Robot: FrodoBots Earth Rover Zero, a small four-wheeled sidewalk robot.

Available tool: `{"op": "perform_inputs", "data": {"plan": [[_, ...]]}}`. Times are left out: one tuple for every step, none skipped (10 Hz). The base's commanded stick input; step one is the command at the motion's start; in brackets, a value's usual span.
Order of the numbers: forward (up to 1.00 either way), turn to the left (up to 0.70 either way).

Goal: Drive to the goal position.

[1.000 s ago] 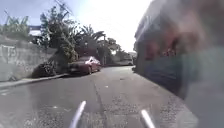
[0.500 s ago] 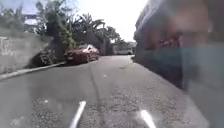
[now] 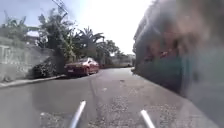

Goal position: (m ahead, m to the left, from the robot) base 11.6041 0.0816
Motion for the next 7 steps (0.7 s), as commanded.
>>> {"op": "perform_inputs", "data": {"plan": [[0.30, -0.26], [0.30, -0.55], [0.30, -0.60], [0.30, -0.60], [0.30, -0.60], [0.30, -0.60], [0.30, -0.60]]}}
